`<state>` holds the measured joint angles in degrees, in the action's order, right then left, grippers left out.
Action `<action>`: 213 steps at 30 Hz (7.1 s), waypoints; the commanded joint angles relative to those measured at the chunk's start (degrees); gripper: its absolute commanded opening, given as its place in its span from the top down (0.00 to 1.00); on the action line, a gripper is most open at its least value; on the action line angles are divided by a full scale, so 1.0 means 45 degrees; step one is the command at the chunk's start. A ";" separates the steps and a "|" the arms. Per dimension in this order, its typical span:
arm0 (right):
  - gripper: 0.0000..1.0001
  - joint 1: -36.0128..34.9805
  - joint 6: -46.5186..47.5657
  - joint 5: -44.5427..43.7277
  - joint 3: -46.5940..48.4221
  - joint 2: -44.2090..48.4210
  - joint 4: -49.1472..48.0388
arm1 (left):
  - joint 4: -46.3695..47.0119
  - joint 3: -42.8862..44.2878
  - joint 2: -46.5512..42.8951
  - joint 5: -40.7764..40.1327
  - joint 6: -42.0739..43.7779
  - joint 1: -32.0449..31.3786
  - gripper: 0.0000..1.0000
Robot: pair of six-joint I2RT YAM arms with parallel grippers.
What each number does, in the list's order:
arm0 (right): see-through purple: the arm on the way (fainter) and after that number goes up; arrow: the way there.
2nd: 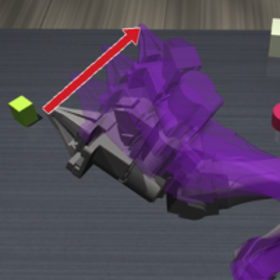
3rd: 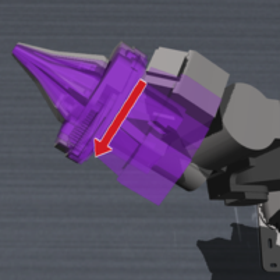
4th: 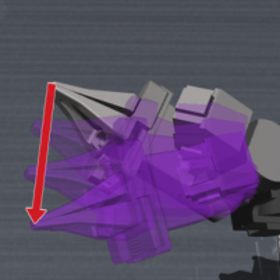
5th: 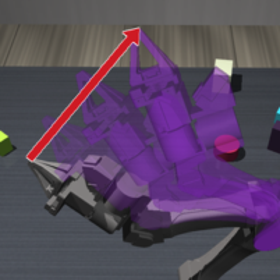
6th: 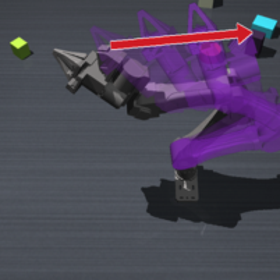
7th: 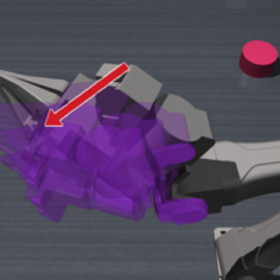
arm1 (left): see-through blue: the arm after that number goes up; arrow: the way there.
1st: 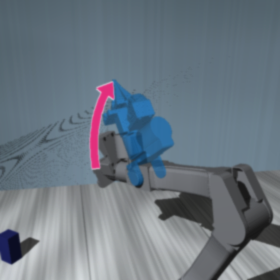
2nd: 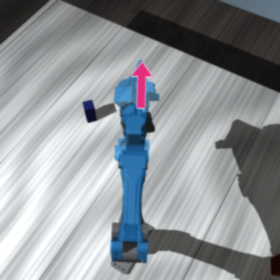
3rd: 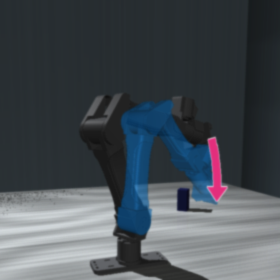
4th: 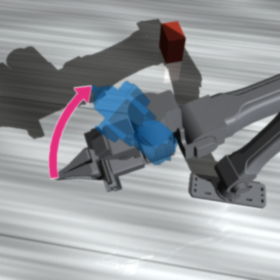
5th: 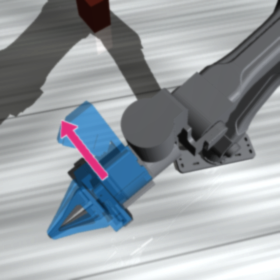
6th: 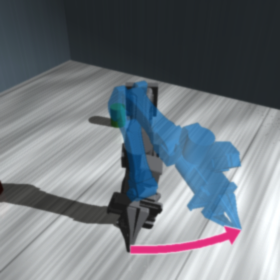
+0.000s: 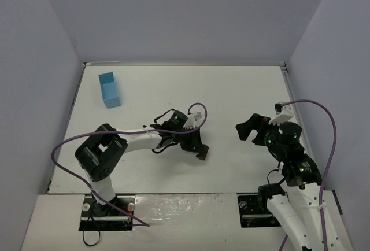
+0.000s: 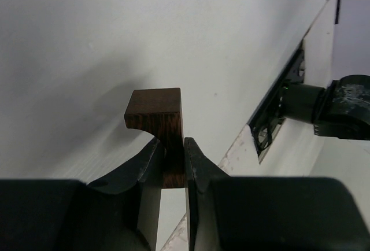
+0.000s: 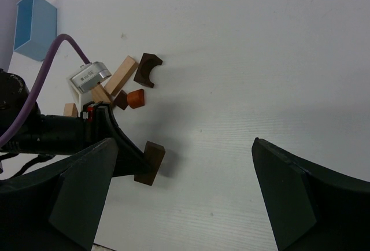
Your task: Build the wood block tower
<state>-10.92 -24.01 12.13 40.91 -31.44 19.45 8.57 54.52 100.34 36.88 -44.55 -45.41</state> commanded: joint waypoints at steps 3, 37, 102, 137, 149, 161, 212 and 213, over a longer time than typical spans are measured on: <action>0.00 -0.0035 0.0137 0.0274 0.0454 -0.0158 -0.0417 | 0.3843 -0.0402 0.0229 0.1473 -0.0845 0.0012 1.00; 0.00 -0.0048 0.0440 -0.0223 0.0630 -0.0388 -0.0137 | -0.7941 0.3602 -0.0985 -0.7817 0.2126 -0.1763 0.27; 0.00 -0.1050 0.0773 -0.1174 0.1245 -0.0295 0.0109 | -1.3152 0.9349 0.0166 -0.9888 -0.1312 0.3782 1.00; 0.00 -0.1050 0.1558 -0.3001 0.2080 -0.3146 0.0111 | -1.2865 1.2104 0.3695 -0.9055 -0.0471 0.6020 0.17; 0.00 -0.1050 0.2074 -0.1721 0.2042 -0.3363 0.0091 | -1.2295 1.1440 0.3405 -0.6888 0.9791 0.5481 0.07; 0.00 -0.1058 0.2043 -0.1626 0.1796 -0.2649 0.0071 | -1.2386 1.3303 0.4863 -0.6069 1.3963 0.5618 0.04; 0.00 -0.1037 0.2113 -0.2384 0.2308 -0.4625 -0.0163 | -1.2354 1.3634 0.6267 -0.9442 0.5163 0.5702 1.00; 0.00 -0.1050 0.2119 -0.2384 0.2347 -0.4665 -0.0163 | -1.2360 1.3739 0.6313 -0.9484 0.4986 0.5721 1.00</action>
<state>-15.42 -15.14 2.78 48.43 -51.36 22.11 -47.03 112.78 131.70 -1.35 -14.65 -20.20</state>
